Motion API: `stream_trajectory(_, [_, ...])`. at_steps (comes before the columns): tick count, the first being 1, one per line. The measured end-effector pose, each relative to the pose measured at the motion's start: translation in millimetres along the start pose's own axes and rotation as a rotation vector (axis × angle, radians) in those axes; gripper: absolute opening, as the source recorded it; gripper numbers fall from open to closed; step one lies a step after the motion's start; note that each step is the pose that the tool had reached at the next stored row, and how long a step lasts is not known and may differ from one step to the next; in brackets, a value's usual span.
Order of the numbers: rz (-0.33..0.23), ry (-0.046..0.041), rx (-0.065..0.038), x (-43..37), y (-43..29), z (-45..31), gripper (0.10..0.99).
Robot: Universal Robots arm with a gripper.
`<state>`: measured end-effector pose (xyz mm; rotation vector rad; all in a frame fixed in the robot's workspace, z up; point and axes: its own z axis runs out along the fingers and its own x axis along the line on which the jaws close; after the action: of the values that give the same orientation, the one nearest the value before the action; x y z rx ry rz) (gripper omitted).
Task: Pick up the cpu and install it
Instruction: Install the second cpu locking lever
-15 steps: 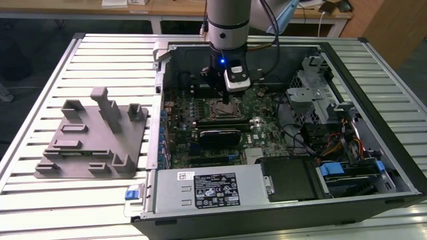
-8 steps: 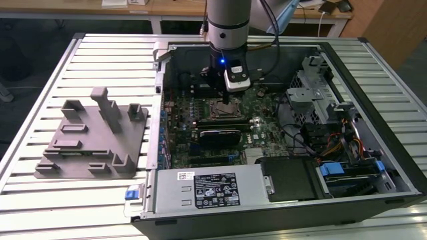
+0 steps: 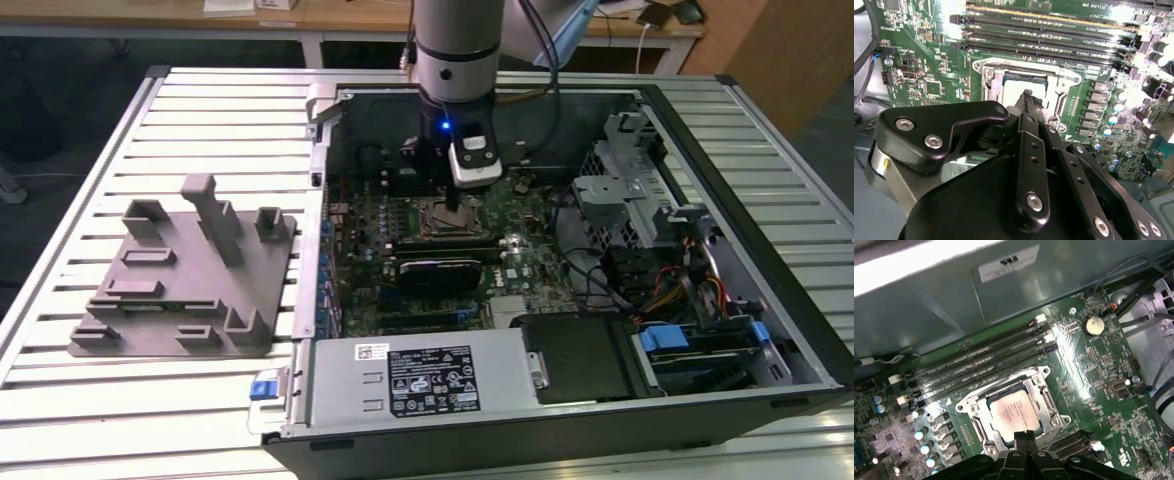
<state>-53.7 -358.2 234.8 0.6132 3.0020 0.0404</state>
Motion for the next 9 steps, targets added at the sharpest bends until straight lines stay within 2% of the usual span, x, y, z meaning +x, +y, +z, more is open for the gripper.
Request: stream_trajectory(9, [-0.003, 0.0001, 0.000, -6.2, -14.6, 0.2, 0.106])
